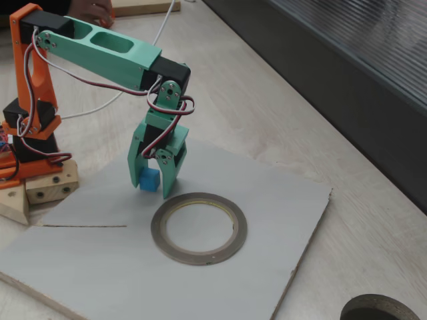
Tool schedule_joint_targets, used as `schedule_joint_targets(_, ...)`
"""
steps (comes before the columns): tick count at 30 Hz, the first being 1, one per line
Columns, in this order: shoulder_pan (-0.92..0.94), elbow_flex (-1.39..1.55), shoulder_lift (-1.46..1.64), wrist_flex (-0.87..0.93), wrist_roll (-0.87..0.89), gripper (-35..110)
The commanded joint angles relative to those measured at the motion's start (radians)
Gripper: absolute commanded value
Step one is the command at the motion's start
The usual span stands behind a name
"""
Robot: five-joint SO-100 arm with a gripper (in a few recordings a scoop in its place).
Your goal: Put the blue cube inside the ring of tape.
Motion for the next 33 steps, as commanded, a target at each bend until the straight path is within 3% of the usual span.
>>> schedule_joint_targets(1,-0.015,-0.005,0.015,0.008,0.012,38)
schedule_joint_targets(14,-0.015,-0.017,0.023,-0.003,0.012,3)
schedule_joint_targets(33,-0.015,-0.015,0.026,-0.002,0.012,2)
